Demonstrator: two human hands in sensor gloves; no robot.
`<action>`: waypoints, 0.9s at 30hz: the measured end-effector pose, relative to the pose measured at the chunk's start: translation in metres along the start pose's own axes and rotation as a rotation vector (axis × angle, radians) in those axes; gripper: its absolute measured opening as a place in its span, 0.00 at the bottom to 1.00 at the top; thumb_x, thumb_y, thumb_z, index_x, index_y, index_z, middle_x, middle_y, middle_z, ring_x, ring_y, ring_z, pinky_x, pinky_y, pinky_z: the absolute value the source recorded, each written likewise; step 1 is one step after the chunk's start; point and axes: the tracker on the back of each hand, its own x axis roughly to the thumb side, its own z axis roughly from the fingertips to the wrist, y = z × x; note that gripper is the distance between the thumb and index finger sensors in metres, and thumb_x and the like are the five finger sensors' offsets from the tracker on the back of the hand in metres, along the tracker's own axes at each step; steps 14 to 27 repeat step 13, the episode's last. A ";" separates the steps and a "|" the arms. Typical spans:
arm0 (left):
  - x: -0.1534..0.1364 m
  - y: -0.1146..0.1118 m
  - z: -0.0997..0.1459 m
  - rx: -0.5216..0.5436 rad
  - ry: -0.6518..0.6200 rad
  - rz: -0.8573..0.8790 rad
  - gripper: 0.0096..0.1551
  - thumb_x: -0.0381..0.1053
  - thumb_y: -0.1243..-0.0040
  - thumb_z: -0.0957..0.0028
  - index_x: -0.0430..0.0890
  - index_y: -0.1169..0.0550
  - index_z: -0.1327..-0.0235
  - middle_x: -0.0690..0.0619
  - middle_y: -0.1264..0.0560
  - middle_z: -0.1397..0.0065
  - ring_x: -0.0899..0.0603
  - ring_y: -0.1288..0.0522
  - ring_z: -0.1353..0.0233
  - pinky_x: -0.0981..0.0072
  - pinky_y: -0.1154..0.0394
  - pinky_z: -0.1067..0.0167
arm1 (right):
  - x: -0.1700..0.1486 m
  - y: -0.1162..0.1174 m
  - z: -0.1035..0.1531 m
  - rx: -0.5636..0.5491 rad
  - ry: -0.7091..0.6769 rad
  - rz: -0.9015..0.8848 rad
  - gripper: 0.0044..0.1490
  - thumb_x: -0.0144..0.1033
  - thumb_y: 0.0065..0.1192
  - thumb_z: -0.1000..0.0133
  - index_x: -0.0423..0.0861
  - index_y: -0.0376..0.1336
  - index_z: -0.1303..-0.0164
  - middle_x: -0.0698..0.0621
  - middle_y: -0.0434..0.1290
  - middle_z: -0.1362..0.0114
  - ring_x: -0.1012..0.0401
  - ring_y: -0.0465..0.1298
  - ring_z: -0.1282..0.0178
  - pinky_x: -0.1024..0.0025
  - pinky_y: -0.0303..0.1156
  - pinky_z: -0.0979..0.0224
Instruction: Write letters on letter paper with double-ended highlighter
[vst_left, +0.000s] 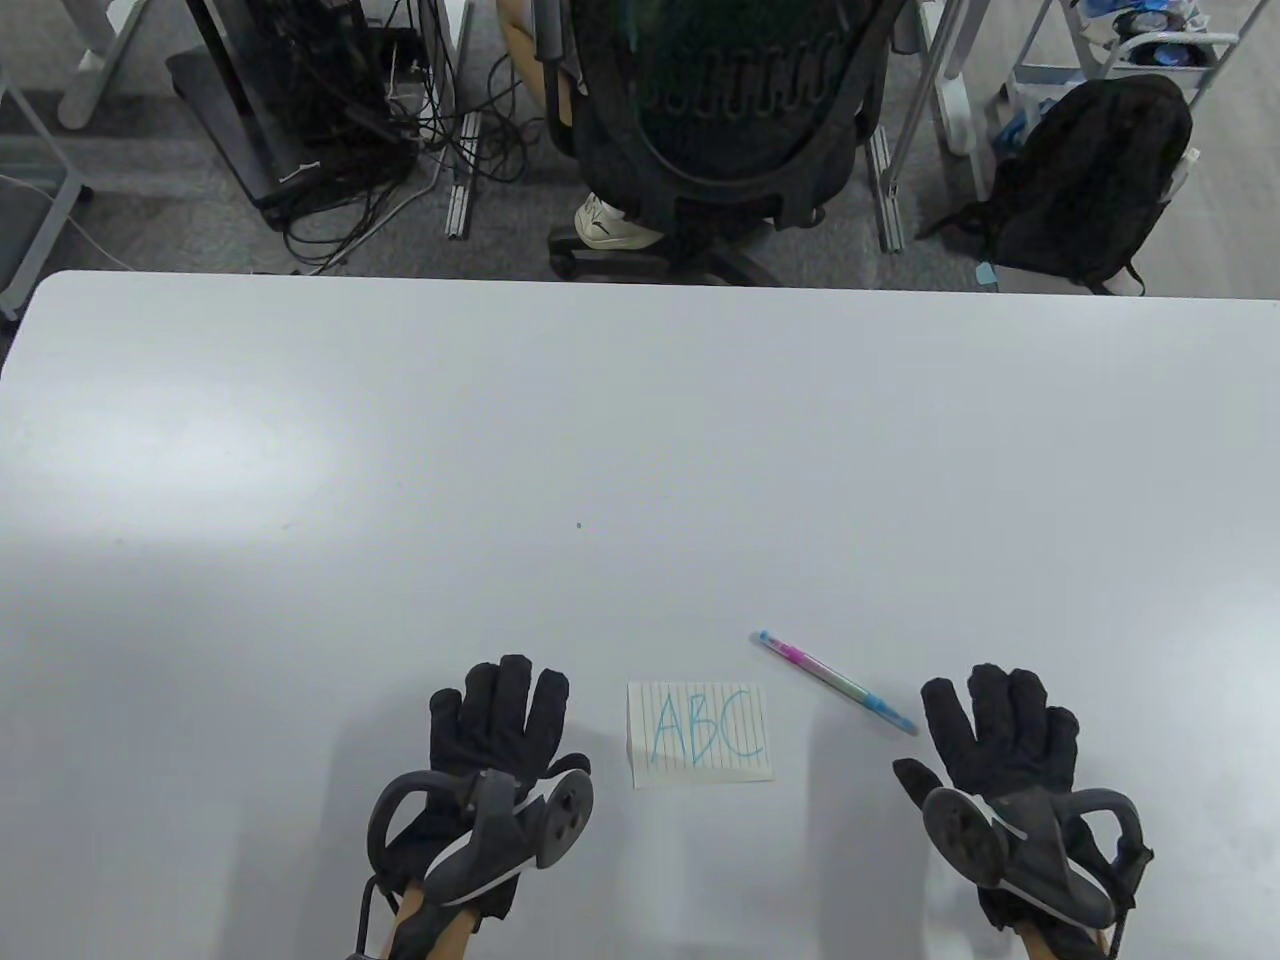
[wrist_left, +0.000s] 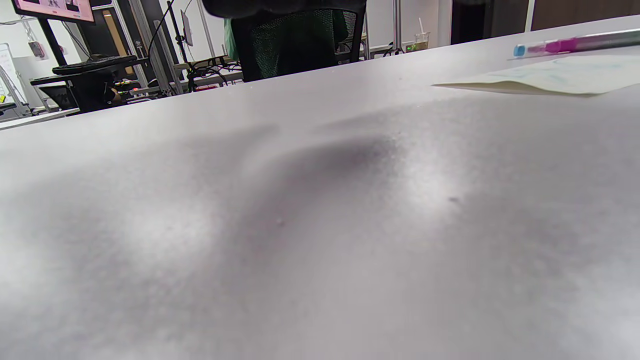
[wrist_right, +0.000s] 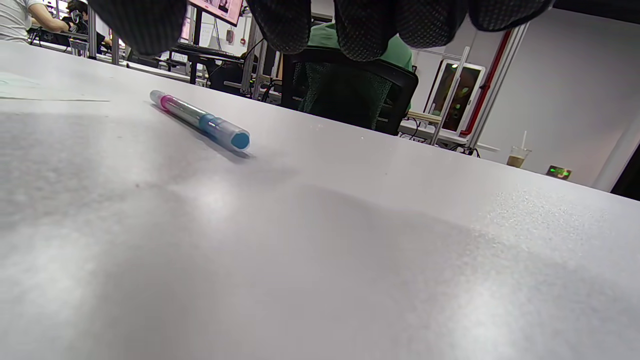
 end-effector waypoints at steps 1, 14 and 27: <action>0.000 0.000 0.000 0.000 -0.001 0.000 0.46 0.67 0.62 0.37 0.46 0.51 0.10 0.36 0.54 0.09 0.27 0.50 0.12 0.26 0.49 0.21 | 0.000 0.000 0.000 -0.001 -0.001 0.000 0.50 0.60 0.46 0.40 0.42 0.47 0.13 0.24 0.51 0.15 0.24 0.50 0.20 0.22 0.51 0.27; -0.001 0.000 0.000 0.014 -0.008 0.016 0.47 0.67 0.62 0.37 0.46 0.51 0.10 0.36 0.54 0.09 0.27 0.50 0.12 0.26 0.49 0.21 | 0.003 0.003 -0.001 0.006 -0.006 -0.005 0.50 0.59 0.46 0.40 0.42 0.47 0.13 0.23 0.51 0.15 0.24 0.50 0.20 0.22 0.51 0.27; -0.001 0.000 0.000 0.014 -0.008 0.016 0.47 0.67 0.62 0.37 0.46 0.51 0.10 0.36 0.54 0.09 0.27 0.50 0.12 0.26 0.49 0.21 | 0.003 0.003 -0.001 0.006 -0.006 -0.005 0.50 0.59 0.46 0.40 0.42 0.47 0.13 0.23 0.51 0.15 0.24 0.50 0.20 0.22 0.51 0.27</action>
